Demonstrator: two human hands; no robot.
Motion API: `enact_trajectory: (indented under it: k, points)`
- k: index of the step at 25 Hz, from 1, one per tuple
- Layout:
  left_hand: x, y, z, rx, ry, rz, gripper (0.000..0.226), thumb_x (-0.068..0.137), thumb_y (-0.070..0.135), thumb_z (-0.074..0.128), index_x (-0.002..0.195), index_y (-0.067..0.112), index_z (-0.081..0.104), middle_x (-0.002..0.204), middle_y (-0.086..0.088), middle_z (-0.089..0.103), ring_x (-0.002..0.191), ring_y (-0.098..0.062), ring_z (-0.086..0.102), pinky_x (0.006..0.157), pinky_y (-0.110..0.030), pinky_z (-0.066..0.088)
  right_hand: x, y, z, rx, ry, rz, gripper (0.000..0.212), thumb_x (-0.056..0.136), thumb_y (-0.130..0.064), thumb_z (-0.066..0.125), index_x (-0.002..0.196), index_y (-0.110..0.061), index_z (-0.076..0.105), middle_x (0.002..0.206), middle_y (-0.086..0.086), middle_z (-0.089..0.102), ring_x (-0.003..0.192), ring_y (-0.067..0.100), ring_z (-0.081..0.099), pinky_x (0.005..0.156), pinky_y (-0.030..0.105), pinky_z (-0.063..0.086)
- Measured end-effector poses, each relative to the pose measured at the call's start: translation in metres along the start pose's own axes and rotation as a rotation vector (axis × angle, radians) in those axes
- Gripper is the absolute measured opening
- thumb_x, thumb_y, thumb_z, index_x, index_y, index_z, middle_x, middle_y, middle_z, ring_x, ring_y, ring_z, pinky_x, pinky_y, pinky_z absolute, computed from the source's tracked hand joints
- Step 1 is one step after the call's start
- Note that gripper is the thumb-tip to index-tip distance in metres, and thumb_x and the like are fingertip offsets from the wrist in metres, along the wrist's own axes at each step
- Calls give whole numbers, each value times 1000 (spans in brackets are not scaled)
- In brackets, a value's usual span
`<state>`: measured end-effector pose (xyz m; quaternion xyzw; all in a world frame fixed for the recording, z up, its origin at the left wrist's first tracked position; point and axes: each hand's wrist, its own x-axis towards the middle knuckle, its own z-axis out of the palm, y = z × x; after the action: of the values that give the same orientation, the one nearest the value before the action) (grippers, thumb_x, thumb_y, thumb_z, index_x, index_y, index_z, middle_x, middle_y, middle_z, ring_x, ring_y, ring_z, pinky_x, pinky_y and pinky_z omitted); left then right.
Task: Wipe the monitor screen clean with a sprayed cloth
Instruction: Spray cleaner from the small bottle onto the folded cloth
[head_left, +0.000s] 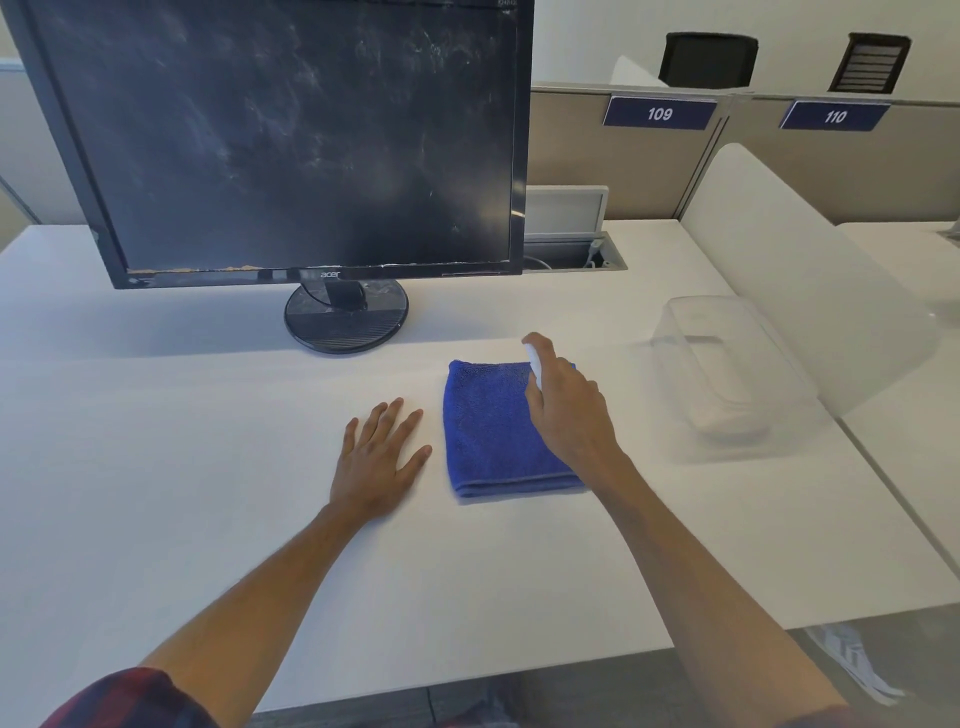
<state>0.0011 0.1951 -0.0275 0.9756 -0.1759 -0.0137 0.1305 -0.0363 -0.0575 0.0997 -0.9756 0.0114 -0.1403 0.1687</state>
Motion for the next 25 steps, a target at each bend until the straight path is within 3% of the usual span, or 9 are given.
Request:
enact_trajectory:
  k: [5,8,11,13,17,22,25]
  points:
    - [-1,1,-1,2,6,-8,62,93,63,18,150,38,18,161,8,10,149,-13,4,120,-43,3,13,-2,1,-6,-18,-20,31,98,-16,40,127,-23,34,71,4,49,56,25,46,49,36,39]
    - [-1,1,-1,-3,6,-4,63,93,63,18,150,38,18,161,8,11,149,-14,4,120,-43,3,6,2,3,104,-6,-6,38,98,-18,42,134,-26,32,72,0,49,57,19,45,51,35,38]
    - [-1,1,-1,7,8,0,64,92,63,17,150,37,18,161,7,11,149,-14,5,120,-44,3,10,17,4,365,50,154,47,96,-24,45,138,-31,26,74,3,56,58,20,52,54,34,39]
    - [0,1,-1,8,19,5,64,92,64,15,150,37,19,161,7,12,149,-15,7,120,-44,4,20,35,5,464,76,272,50,95,-23,43,140,-28,22,87,9,60,60,20,55,55,30,39]
    - [1,0,0,19,21,9,65,91,64,14,150,37,18,161,7,12,149,-15,7,120,-44,4,50,82,5,439,129,318,55,98,-18,45,146,-15,19,119,16,54,88,28,60,66,25,40]
    - [7,0,-1,18,28,7,67,90,65,16,150,36,22,161,5,14,148,-17,8,120,-43,4,81,131,14,397,201,355,53,96,-19,54,142,-10,30,132,16,53,113,33,56,88,33,43]
    - [11,1,-2,10,42,1,66,90,64,19,148,34,27,160,4,19,148,-18,12,120,-44,7,95,147,21,405,204,394,51,96,-18,57,139,-6,34,135,17,52,117,32,55,93,30,42]
